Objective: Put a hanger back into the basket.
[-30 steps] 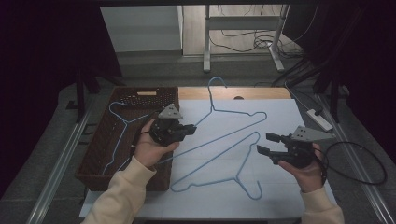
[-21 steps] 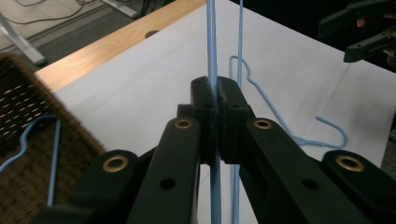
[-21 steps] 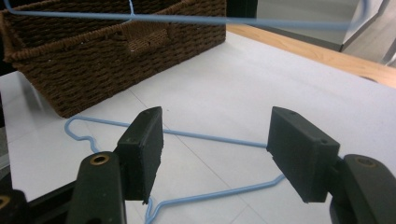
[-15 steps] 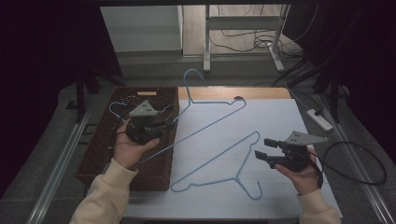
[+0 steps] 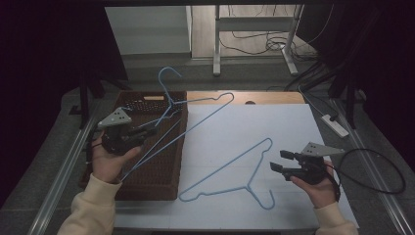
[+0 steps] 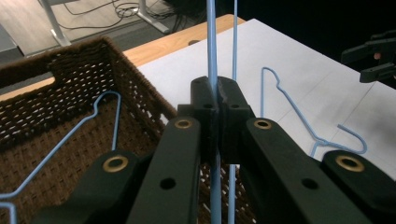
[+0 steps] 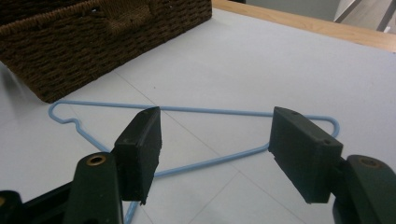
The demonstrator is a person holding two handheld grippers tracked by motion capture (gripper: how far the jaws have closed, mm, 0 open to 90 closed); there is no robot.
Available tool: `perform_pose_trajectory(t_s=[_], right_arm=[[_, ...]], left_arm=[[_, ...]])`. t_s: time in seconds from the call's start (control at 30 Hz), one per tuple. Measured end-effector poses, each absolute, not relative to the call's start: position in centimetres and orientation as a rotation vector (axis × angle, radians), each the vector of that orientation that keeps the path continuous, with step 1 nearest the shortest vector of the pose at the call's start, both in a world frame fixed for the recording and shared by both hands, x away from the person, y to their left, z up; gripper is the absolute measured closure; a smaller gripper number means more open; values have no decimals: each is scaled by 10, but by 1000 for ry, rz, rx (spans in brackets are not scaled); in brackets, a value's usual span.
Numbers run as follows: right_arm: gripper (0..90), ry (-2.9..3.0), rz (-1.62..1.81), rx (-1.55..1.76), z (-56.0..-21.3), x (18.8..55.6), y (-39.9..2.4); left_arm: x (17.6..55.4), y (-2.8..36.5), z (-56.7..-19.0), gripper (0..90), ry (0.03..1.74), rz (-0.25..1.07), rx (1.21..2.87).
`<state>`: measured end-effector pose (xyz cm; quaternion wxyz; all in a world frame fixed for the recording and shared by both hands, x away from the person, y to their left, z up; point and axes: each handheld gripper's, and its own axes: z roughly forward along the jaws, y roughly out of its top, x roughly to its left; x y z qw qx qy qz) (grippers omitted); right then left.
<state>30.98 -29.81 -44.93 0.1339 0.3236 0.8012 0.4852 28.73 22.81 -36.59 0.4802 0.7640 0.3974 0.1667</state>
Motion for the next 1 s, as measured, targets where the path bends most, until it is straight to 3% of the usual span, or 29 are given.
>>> perform_pose_trajectory(t_s=[1.0], right_arm=[[338, 2343, 1356, 966, -460, 308, -302]], left_arm=[[281, 289, -383, 870, 1138, 480, 1768]])
